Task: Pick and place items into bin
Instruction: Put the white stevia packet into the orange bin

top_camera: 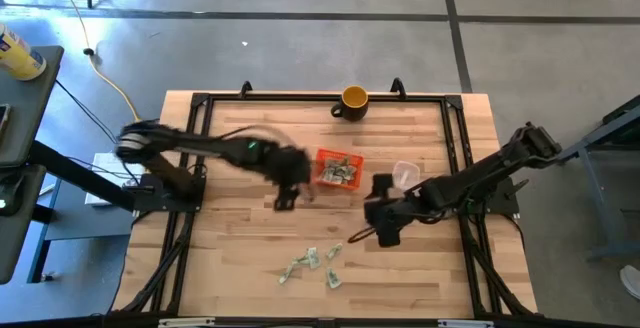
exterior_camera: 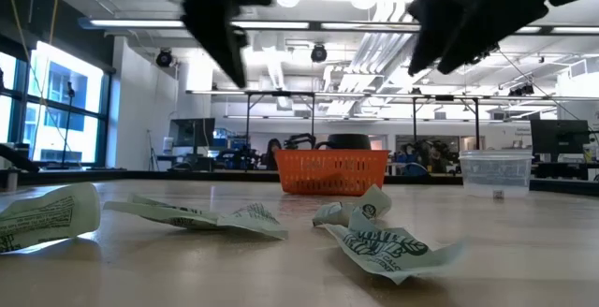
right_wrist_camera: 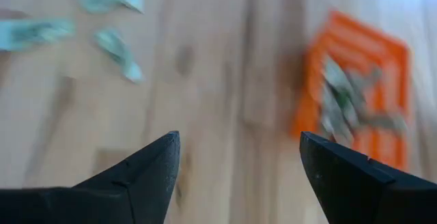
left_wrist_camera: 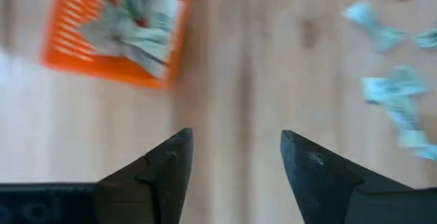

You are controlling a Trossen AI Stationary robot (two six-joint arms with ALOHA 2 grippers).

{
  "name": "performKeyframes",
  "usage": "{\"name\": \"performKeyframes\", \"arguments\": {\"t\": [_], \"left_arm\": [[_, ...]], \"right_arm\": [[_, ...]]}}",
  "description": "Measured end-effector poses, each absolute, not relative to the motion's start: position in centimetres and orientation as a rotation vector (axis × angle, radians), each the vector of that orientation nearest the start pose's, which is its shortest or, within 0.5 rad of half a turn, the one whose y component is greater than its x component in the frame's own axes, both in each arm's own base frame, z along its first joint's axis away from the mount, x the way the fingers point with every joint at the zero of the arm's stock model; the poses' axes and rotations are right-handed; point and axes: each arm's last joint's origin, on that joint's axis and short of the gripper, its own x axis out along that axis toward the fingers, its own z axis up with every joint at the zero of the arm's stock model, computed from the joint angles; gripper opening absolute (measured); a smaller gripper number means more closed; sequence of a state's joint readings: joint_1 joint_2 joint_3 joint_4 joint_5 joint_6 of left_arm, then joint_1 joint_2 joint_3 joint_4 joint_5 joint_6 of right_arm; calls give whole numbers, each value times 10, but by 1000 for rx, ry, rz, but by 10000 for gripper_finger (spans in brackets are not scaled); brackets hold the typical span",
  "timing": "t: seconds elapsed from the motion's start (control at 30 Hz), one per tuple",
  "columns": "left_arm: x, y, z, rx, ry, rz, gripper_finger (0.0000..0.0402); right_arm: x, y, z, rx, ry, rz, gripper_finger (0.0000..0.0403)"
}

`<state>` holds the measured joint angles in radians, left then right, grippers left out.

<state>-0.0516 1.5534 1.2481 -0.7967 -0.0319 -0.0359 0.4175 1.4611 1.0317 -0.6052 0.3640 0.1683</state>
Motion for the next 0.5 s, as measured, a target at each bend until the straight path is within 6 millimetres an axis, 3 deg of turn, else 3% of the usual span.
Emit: {"name": "performKeyframes", "arguments": {"t": [0.17, 0.27, 0.5], "left_arm": [[252, -59, 258, -111, 944, 86, 222], [224, -76, 248, -158, 912, 139, 211], [194, -101, 232, -169, 923, 154, 205]], "right_arm": [[297, 129, 217, -203, 853, 188, 291], [309, 140, 199, -148, 843, 233, 291], [331, 156, 166, -125, 926, 279, 291]]}}
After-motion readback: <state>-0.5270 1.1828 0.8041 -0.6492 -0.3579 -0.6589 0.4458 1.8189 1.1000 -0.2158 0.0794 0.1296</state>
